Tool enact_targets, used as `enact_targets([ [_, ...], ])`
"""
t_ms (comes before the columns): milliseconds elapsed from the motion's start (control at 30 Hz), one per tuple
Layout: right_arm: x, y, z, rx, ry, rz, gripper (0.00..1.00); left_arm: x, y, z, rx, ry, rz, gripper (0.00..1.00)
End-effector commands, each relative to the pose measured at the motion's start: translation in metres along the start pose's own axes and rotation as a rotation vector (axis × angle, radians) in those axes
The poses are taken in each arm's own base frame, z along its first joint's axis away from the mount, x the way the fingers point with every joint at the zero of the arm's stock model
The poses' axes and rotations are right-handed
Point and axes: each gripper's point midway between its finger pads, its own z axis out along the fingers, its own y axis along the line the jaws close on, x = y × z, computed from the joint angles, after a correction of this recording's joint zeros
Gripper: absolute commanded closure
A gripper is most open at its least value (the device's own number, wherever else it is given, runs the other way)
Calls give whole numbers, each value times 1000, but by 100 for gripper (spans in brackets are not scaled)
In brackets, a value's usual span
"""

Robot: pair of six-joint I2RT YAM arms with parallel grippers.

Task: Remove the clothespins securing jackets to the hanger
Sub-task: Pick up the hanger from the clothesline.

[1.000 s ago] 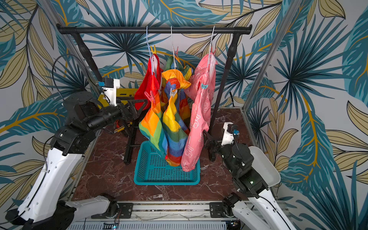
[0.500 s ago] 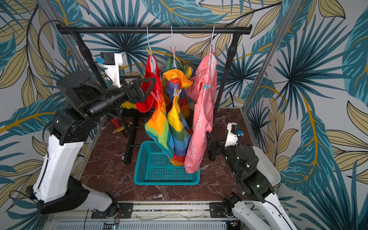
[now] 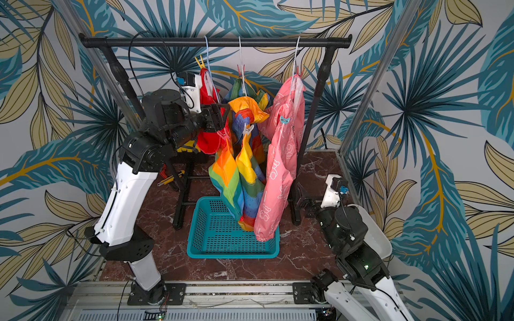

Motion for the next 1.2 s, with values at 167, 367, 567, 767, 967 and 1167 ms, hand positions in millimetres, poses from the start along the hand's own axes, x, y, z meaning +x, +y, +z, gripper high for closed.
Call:
enact_targets([
  [167, -16, -2, -1, 26, -40, -6, 0, -16, 13, -37, -80, -45, 41, 60],
  [367, -24, 13, 4, -31, -20, -25, 1, -24, 17, -48, -99, -69, 67, 82],
  [567, -35, 30, -2, -120, -38, -60, 0, -28, 15, -52, -89, -79, 81, 90],
  [767, -53, 48, -14, -227, -82, -76, 0, -26, 10, -48, -66, -69, 100, 71],
  [967, -54, 49, -16, -241, -94, -64, 1, -18, 6, -39, -39, -44, 116, 41],
  [1167, -53, 50, -16, -247, -94, -59, 0, -4, 7, -21, -45, -5, 130, 40],
])
